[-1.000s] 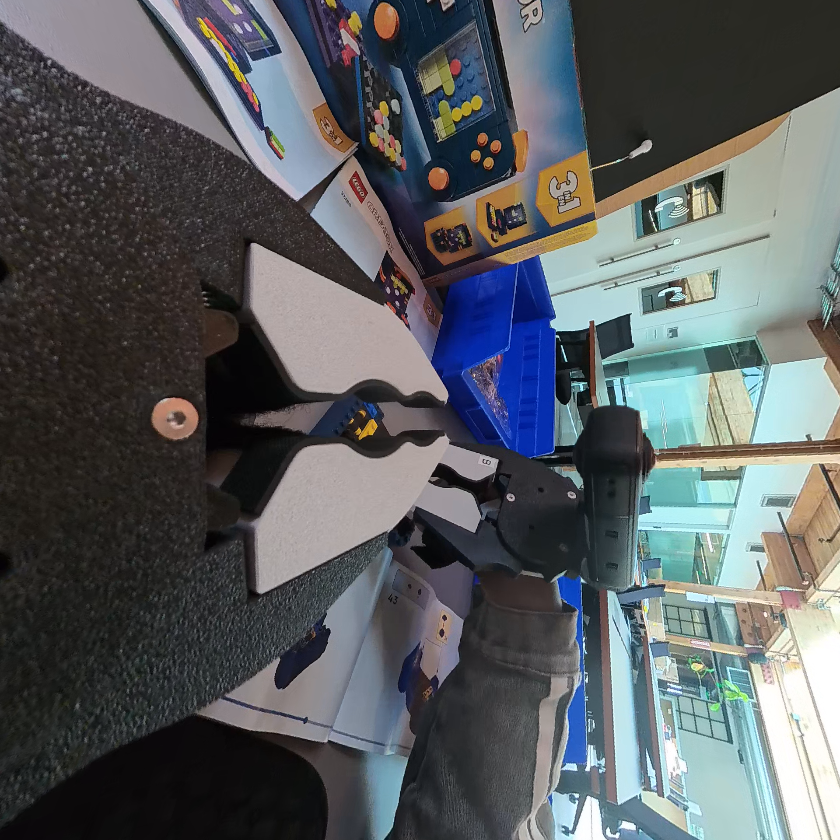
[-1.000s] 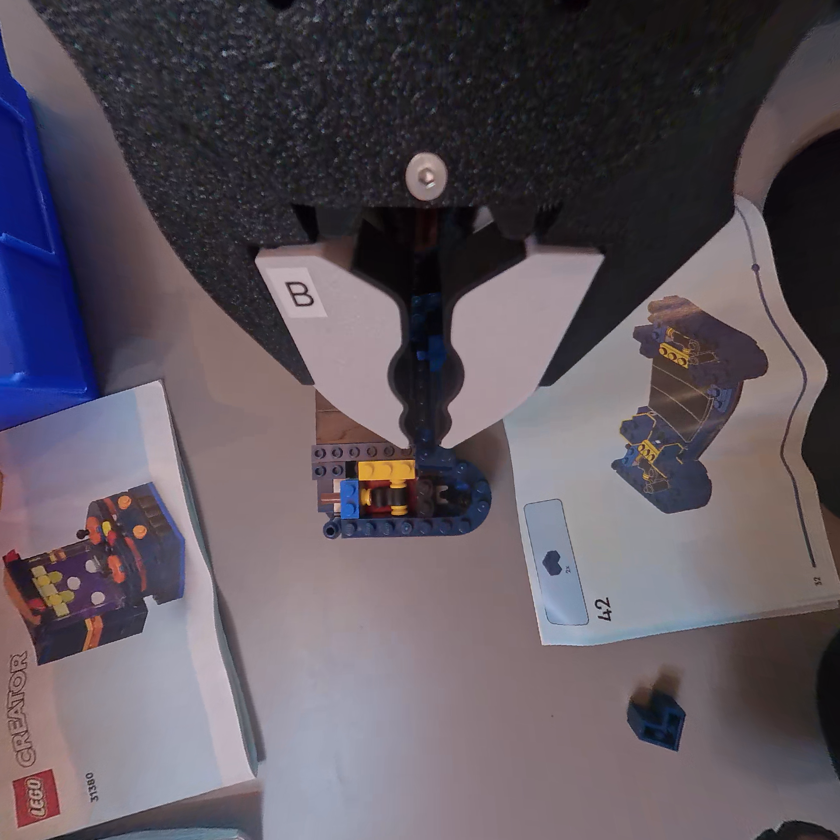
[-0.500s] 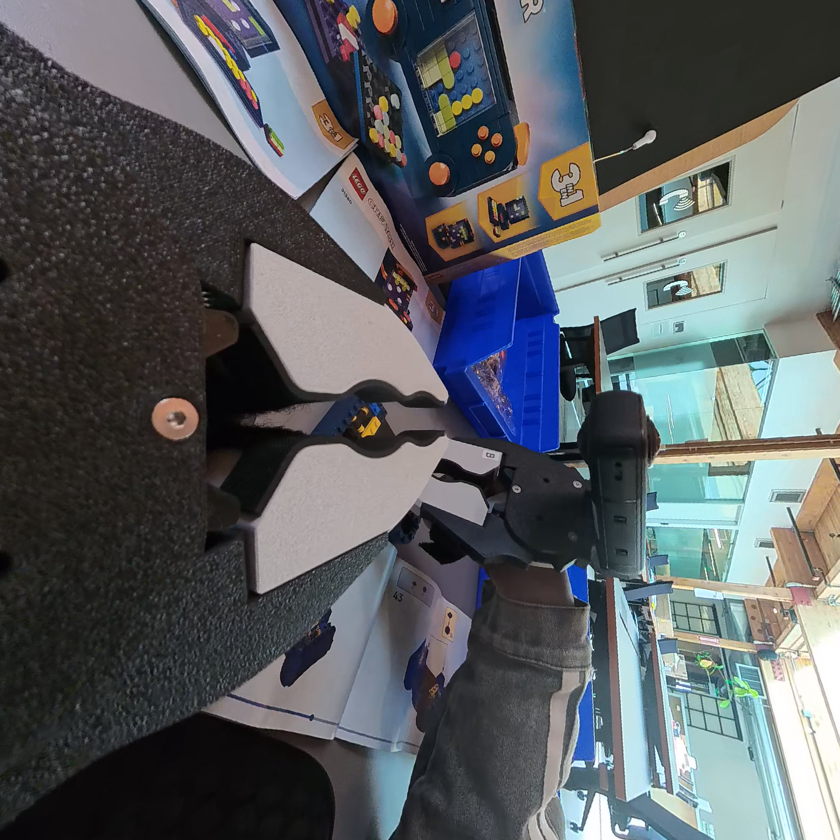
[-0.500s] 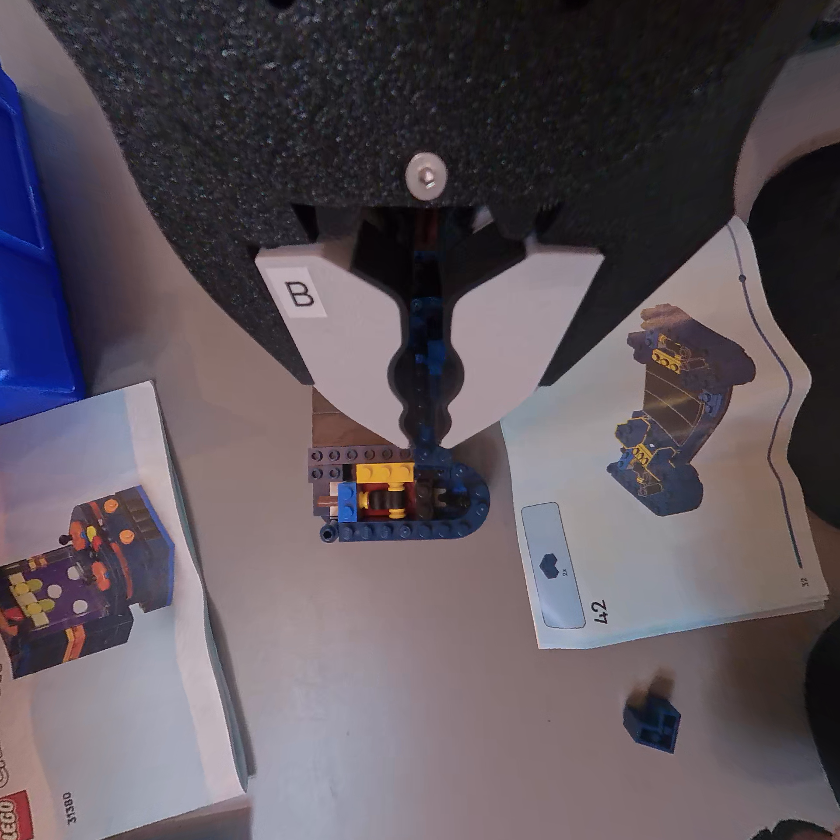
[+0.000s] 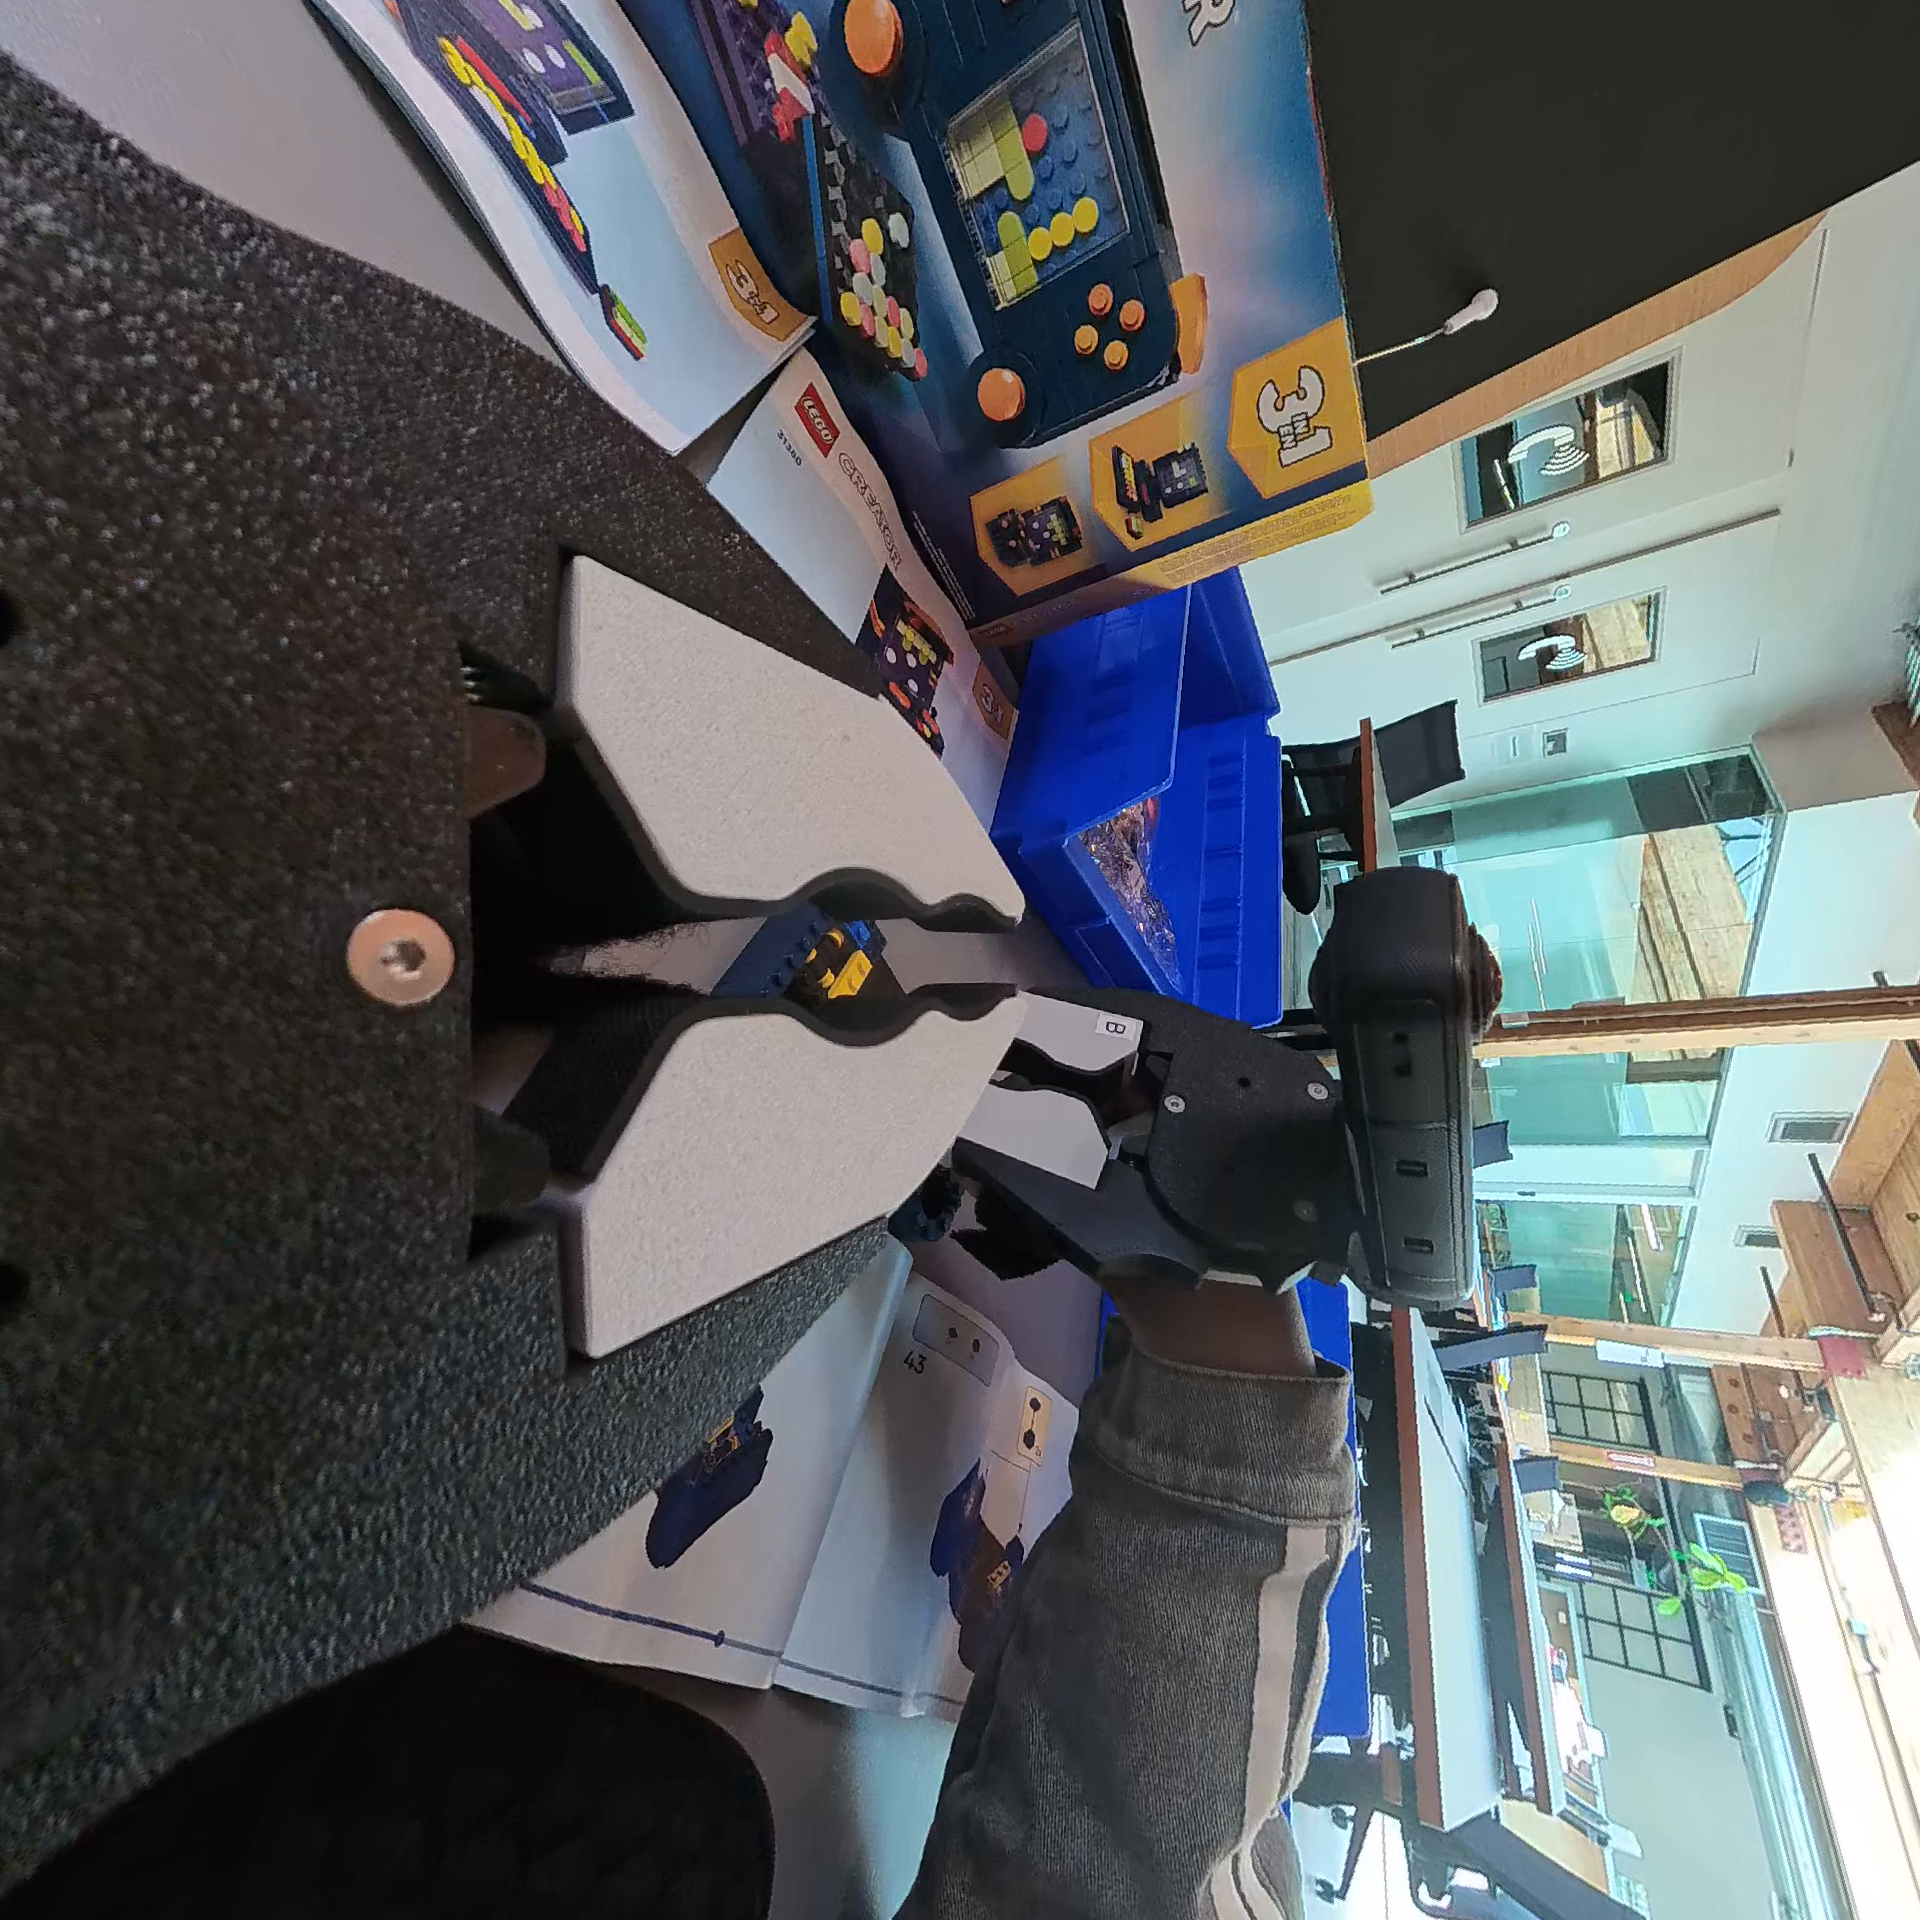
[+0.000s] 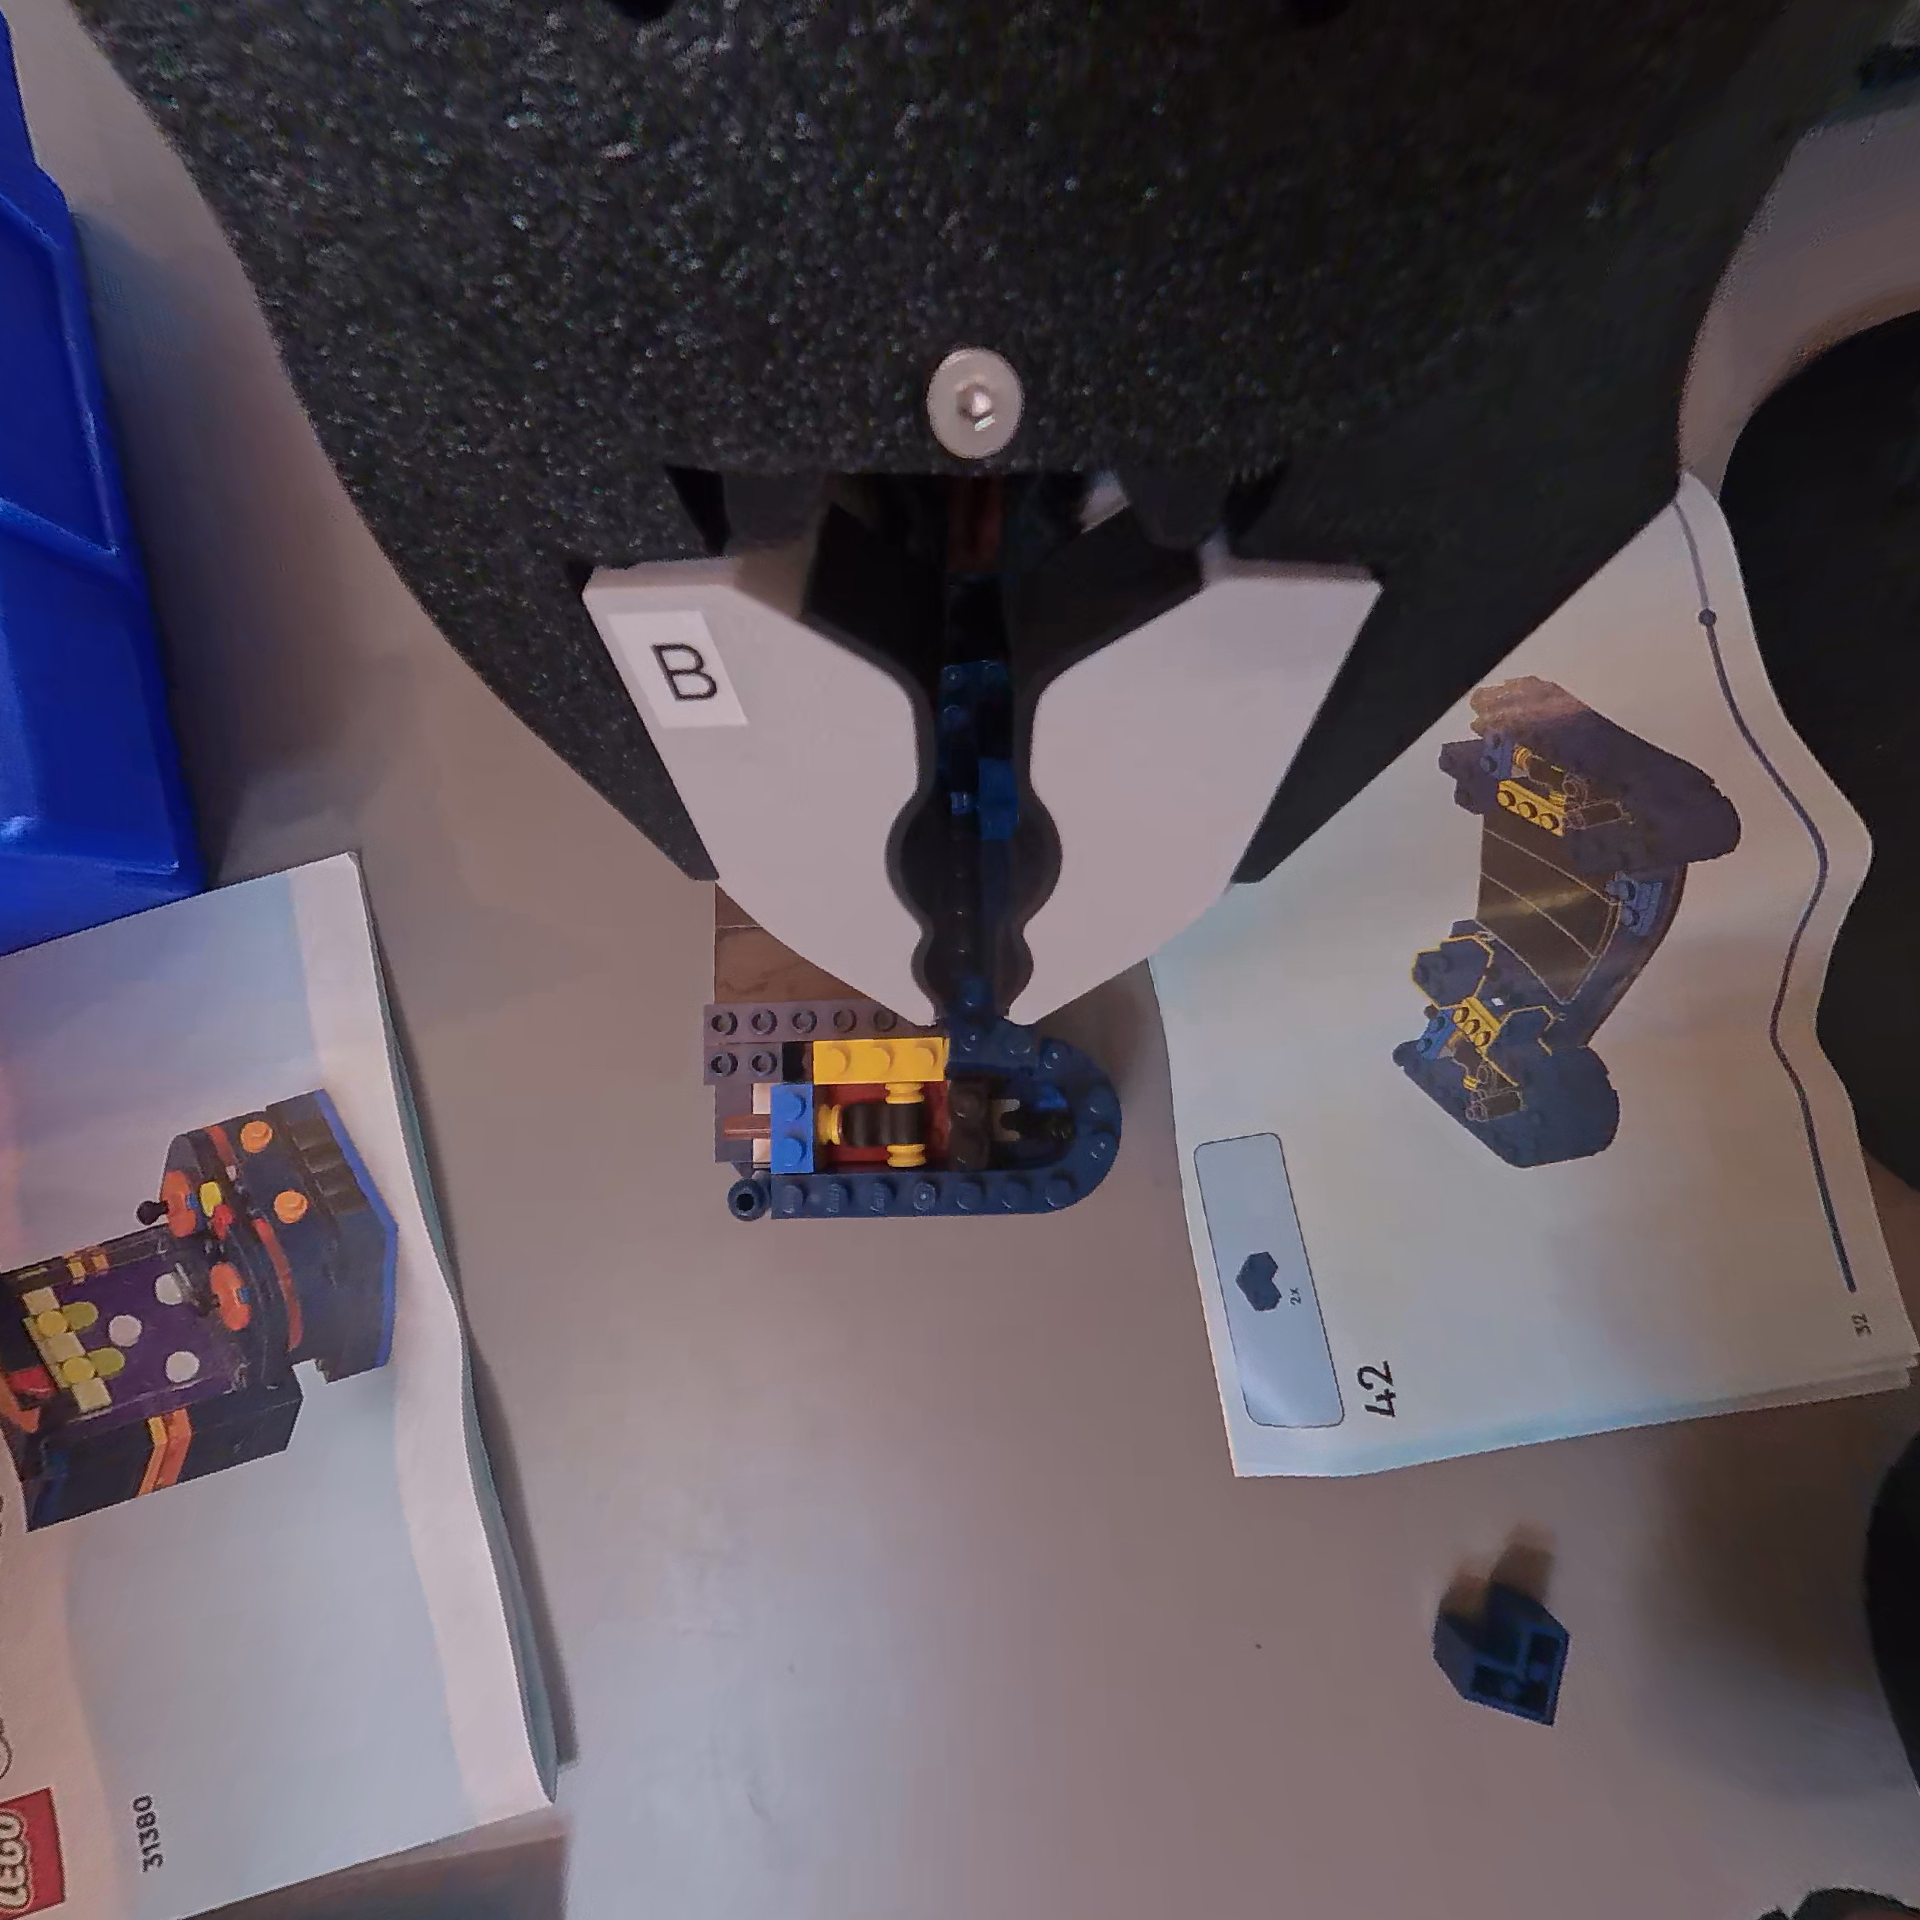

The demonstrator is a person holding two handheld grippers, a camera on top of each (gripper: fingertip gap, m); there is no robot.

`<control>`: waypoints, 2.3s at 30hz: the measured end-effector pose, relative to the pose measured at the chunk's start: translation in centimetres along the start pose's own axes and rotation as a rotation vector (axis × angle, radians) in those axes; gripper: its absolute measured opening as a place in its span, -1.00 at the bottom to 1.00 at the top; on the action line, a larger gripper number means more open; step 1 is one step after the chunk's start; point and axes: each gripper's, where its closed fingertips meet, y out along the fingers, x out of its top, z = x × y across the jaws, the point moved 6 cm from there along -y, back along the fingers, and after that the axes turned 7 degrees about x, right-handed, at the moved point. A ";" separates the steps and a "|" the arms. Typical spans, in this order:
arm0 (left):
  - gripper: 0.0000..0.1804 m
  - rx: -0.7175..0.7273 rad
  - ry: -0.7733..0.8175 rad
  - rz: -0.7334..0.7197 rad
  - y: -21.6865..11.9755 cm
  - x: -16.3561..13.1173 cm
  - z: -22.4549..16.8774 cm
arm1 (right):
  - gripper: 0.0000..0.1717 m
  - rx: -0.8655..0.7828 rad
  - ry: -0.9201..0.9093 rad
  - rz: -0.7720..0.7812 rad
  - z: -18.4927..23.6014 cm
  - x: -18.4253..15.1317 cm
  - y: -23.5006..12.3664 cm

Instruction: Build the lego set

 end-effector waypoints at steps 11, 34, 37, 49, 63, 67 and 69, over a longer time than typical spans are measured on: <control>-0.91 -0.004 0.004 0.003 0.0 -0.1 0.0 | -0.90 -0.015 -0.022 0.012 0.1 0.0 0.2; -0.90 -0.002 0.009 0.001 0.0 0.1 0.0 | -0.88 0.057 0.002 0.246 -0.6 1.4 0.7; -0.90 0.000 0.008 0.001 0.0 0.1 0.0 | -0.81 0.062 0.004 0.180 -0.4 1.6 0.2; -0.91 -0.002 0.011 0.019 0.1 -0.2 0.0 | -1.00 0.025 -0.100 -0.291 -0.5 0.0 -0.1; -0.91 -0.013 0.024 0.156 0.8 -2.0 -0.2 | -0.99 0.002 -0.154 -0.308 -0.1 -0.4 0.7; -0.91 -0.017 0.036 0.170 0.8 -2.1 -0.3 | -0.99 -0.049 -0.209 -0.320 0.2 -0.5 0.8; -0.91 -0.013 0.042 0.173 0.8 -2.2 -0.3 | -0.99 -0.053 -0.203 -0.348 0.2 -0.7 0.9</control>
